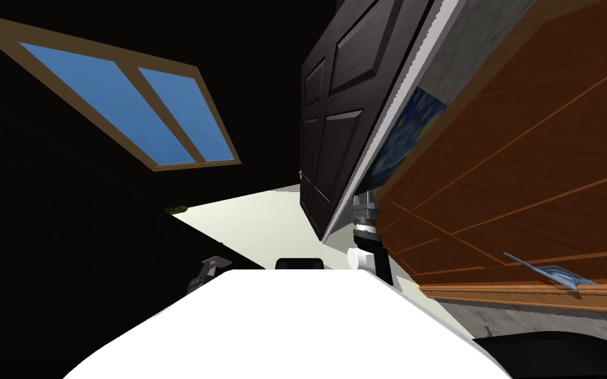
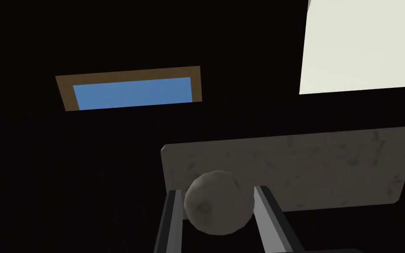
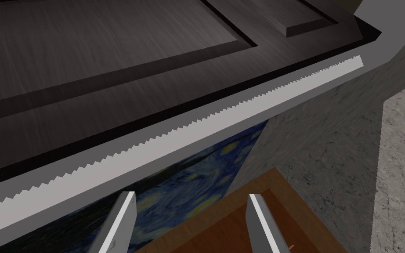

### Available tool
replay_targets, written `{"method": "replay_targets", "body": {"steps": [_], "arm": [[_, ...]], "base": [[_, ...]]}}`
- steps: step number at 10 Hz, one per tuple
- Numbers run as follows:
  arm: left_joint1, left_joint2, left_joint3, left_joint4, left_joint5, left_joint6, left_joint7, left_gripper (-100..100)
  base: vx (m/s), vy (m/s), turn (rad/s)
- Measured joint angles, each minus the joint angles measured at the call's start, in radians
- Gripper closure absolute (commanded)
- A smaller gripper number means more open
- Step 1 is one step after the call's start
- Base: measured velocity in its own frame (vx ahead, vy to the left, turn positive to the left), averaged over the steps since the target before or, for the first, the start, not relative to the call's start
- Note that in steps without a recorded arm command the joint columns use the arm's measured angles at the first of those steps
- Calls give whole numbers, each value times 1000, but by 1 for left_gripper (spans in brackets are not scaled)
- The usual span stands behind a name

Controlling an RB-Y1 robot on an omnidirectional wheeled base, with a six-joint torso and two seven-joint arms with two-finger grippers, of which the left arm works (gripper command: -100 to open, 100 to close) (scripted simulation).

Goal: Push the door open

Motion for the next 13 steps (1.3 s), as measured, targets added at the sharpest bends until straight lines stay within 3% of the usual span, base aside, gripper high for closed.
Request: {"method": "replay_targets", "body": {"steps": [3,7,9,11,13], "arm": [[1,-2,-1,2,-1,1,0,100],[-22,-6,-2,5,19,37,-31,100],[-41,-11,-5,-21,33,77,-45,100],[-77,4,1,-8,55,107,-68,100],[-96,-5,4,-29,74,146,-93,100]], "base": [[32,1,32],[164,51,56],[176,78,79],[170,69,84],[145,97,127]]}}
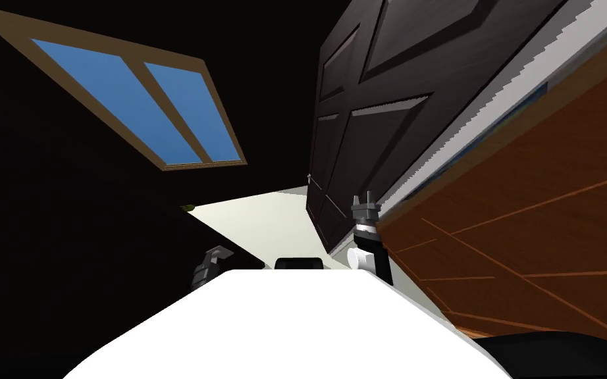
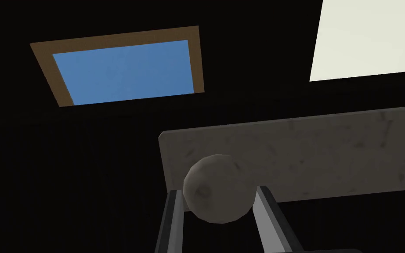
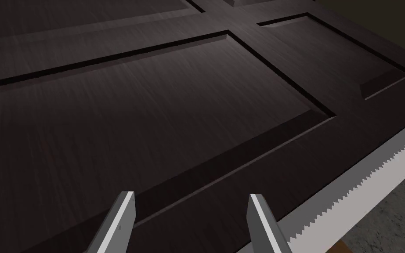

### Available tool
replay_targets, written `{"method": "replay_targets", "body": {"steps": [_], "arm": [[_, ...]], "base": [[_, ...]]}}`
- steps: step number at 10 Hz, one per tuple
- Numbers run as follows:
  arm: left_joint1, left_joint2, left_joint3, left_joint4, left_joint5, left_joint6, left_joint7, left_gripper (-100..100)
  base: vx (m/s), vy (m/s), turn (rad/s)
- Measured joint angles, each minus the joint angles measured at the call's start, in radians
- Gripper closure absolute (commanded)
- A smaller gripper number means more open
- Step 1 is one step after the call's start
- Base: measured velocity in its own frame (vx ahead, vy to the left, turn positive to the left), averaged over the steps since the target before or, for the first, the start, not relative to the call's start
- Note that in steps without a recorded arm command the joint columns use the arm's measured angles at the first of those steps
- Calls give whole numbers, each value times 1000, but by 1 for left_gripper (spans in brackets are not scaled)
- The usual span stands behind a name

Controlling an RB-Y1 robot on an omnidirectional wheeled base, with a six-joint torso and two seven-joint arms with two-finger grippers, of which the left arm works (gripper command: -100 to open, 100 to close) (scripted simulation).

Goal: Push the door open

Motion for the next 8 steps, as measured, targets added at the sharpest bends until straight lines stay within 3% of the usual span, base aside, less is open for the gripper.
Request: {"method": "replay_targets", "body": {"steps": [1,2,5,7,8], "arm": [[-14,6,9,4,13,15,-15,100],[-31,8,18,9,30,24,-35,-100],[-27,12,10,-17,24,46,-22,-100],[-23,-9,4,-37,18,65,-10,-100],[-22,-28,1,-48,15,74,-5,-100]], "base": [[128,106,171],[-23,-58,77],[-155,-165,38],[-159,-192,55],[-105,-125,35]]}}
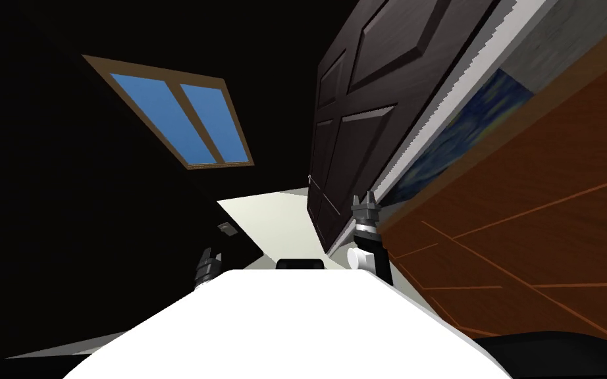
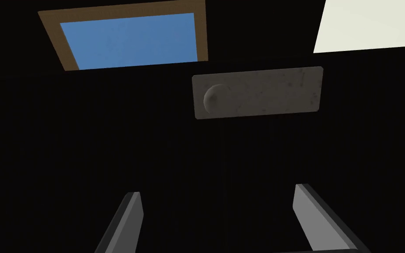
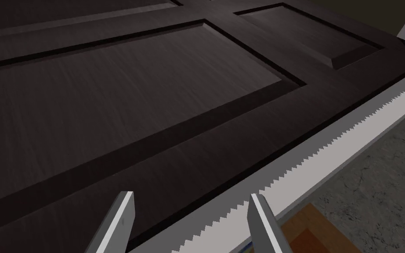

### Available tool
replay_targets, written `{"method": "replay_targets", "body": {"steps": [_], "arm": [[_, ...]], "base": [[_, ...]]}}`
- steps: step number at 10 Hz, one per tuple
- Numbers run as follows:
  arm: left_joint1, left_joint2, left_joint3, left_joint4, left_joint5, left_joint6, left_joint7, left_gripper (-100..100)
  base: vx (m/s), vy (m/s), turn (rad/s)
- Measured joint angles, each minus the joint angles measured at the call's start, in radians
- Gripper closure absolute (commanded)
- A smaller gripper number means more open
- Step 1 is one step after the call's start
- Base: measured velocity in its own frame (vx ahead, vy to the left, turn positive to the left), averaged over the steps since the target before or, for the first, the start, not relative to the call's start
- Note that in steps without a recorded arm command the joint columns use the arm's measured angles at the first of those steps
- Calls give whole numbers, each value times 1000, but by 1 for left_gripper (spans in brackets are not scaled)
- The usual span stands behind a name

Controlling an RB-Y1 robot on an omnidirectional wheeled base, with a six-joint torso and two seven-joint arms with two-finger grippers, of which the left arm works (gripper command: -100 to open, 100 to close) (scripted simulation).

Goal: Push the door open

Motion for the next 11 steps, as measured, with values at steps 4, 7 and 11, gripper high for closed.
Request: {"method": "replay_targets", "body": {"steps": [4,7,11], "arm": [[-10,13,-5,-3,4,13,-7,-100],[-33,26,-9,1,14,21,-36,-100],[-64,-16,-12,20,29,23,-78,100]], "base": [[72,56,-2],[190,180,-10],[112,75,-2]]}}
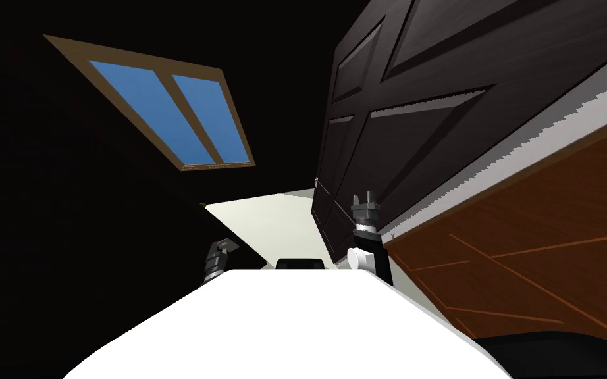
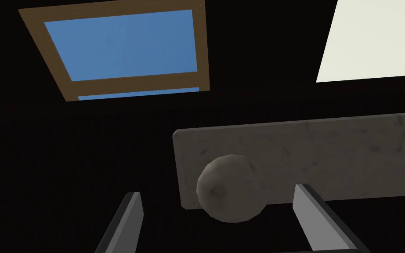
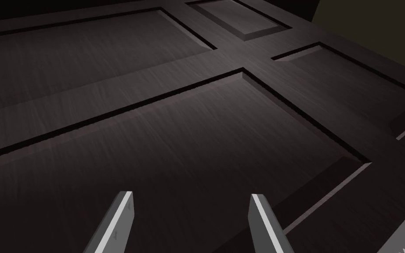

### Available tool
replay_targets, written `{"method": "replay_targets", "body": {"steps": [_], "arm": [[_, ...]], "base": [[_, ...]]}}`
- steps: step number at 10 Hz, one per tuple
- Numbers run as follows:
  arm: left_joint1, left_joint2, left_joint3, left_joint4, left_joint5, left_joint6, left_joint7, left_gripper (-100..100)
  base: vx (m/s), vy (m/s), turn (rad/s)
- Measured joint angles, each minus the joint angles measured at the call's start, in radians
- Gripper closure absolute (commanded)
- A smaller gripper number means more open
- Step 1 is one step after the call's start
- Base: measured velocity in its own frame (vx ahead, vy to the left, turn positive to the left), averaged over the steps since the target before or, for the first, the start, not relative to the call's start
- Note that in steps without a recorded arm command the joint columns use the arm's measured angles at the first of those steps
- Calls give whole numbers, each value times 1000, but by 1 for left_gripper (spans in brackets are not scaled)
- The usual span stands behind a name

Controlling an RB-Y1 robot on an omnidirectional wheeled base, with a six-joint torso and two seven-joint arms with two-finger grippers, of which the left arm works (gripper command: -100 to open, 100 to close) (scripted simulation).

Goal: Push the door open

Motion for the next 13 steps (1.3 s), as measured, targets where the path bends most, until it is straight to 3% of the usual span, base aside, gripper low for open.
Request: {"method": "replay_targets", "body": {"steps": [6,8,9,10,11,13], "arm": [[2,1,-1,5,-2,5,2,100],[10,16,4,15,27,19,-9,100],[5,26,12,29,45,12,-24,100],[4,26,17,17,61,16,-39,-100],[7,32,15,-2,62,28,-39,-100],[5,48,16,6,62,29,-32,-100]], "base": [[2,2,-6],[135,97,-11],[150,106,-14],[-33,-16,22],[-145,-72,47],[-145,-117,40]]}}
